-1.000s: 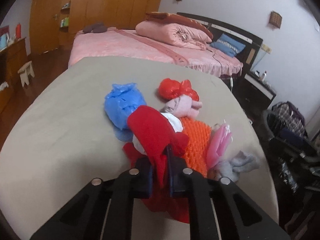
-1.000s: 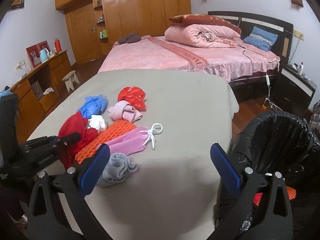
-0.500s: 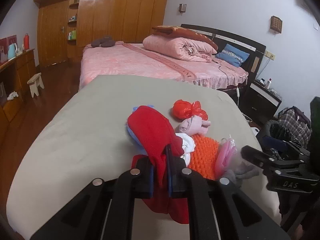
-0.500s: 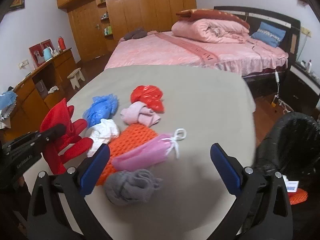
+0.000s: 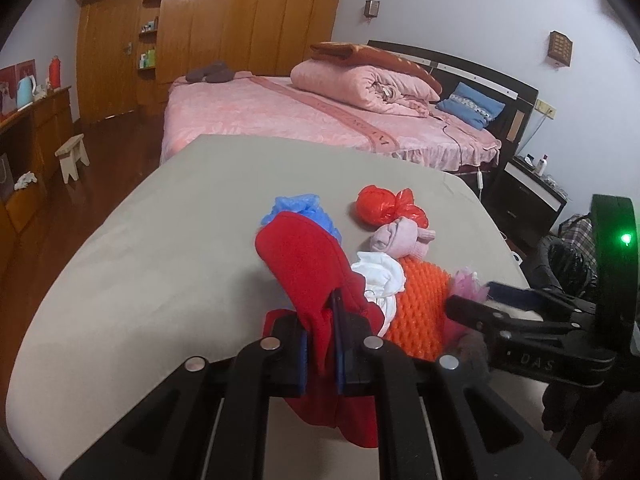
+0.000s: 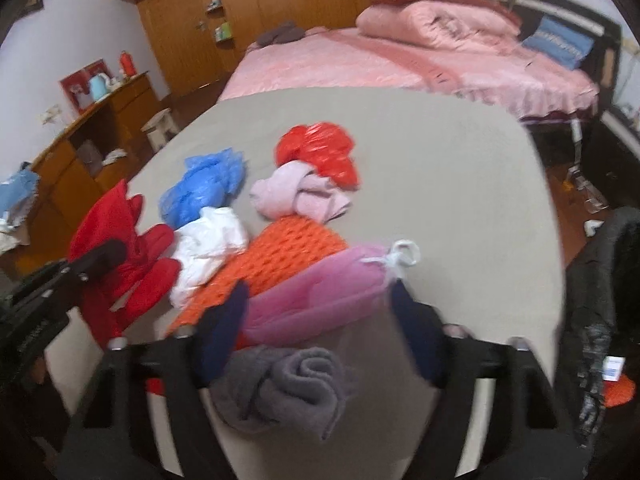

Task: Collect trash
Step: 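Hold the red glove in the left gripper while the right grasps the pink mask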

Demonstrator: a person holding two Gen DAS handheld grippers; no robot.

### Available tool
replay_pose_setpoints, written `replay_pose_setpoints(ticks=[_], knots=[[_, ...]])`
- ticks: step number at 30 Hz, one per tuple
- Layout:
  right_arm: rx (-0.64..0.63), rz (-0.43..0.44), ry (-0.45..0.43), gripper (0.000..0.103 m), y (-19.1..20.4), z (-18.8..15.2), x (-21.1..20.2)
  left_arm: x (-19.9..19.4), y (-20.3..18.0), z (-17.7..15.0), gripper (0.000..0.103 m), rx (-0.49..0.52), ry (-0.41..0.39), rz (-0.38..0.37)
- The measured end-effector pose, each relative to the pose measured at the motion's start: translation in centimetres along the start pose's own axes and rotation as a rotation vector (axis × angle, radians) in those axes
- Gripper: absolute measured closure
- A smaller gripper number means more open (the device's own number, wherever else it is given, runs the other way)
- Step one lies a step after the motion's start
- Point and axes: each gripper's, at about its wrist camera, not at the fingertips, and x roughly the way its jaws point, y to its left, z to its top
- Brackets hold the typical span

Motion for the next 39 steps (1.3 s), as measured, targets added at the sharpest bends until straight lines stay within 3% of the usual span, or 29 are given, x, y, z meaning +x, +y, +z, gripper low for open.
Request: replay_pose_setpoints(ticks=[5, 8, 26, 39], knots=[[-0.034, 0.069, 0.007, 0.084, 0.5, 0.2, -0.5, -0.1, 0.0, 0.2, 0.093, 0.004, -0.005, -0.007], [-0.052, 0.089, -0.008, 0.097, 0.7, 0.4, -1.4, -0.4, 0.0, 0.4, 0.093, 0.005, -0.014, -0.01], [-0.041, 0.149, -0.191, 0.098, 0.6, 4.3, -9.1, -4.5, -3.0, 4.1, 0.093, 0.034, -0.132, -0.04], [-0.028, 0.09, -0.299, 0.098, -2.2, 5.1, -14.7, -5.3, -7.9, 6.5, 0.093, 0.079, -0.171, -0.122]])
